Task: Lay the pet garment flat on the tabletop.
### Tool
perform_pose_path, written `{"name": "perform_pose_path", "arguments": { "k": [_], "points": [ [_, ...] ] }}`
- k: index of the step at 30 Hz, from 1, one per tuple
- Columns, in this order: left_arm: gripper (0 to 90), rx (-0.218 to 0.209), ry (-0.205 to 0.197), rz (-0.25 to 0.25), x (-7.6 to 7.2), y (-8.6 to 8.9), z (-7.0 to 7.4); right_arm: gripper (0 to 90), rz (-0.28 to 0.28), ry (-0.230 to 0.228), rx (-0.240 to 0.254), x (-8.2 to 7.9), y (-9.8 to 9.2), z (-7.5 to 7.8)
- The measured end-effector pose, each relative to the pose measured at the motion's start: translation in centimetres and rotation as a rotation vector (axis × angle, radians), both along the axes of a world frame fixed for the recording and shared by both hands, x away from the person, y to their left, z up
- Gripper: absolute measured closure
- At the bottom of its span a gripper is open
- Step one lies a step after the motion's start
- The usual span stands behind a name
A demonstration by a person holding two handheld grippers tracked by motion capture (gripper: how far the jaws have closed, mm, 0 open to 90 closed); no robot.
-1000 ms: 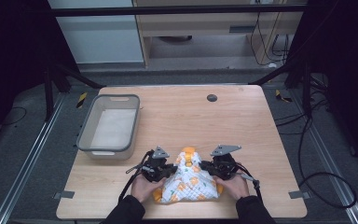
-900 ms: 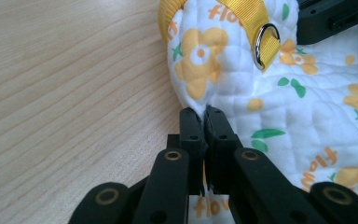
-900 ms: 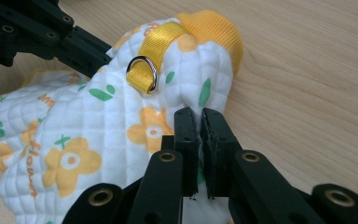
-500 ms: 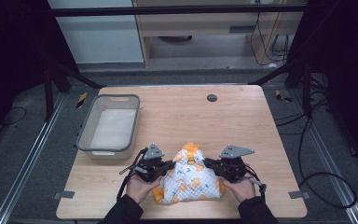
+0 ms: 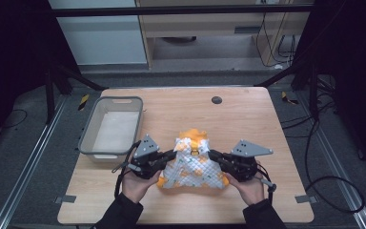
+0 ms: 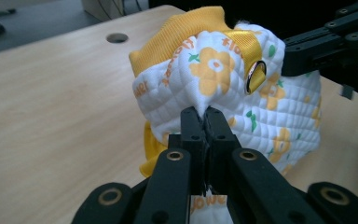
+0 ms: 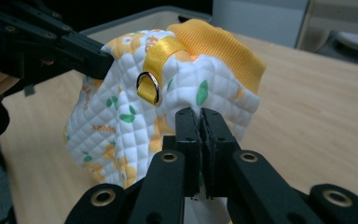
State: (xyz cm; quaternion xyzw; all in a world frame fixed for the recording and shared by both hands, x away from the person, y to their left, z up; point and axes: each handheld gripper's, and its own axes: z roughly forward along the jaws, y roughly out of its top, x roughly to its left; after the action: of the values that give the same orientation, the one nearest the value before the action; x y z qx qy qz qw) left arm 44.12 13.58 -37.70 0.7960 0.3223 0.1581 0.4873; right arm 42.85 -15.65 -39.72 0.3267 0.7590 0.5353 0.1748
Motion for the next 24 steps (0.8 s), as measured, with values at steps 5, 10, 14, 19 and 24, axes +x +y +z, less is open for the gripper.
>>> {"name": "perform_pose_path", "arguments": {
  "k": [5,10,14,19,24],
  "points": [
    [87.5,-0.001,-0.012,0.088,3.9,-0.7,0.8,85.9,-0.108,-0.007,0.001,4.0,1.0,0.9],
    [70.3,-0.021,0.022,0.213,8.2,-1.4,-0.9,83.8,-0.254,0.029,-0.071,8.9,2.4,-1.0],
    [47.8,0.001,0.019,0.277,9.0,-0.6,-1.8,72.0,-0.330,0.012,-0.094,10.2,2.1,-2.2],
    [39.9,0.009,-0.005,0.263,7.0,1.5,-2.4,66.8,-0.308,-0.020,-0.108,8.7,-0.1,-1.4],
    [35.5,0.049,-0.012,0.250,5.0,3.3,-3.1,60.0,-0.260,-0.038,-0.146,6.0,-2.9,-0.5]
  ]
}}
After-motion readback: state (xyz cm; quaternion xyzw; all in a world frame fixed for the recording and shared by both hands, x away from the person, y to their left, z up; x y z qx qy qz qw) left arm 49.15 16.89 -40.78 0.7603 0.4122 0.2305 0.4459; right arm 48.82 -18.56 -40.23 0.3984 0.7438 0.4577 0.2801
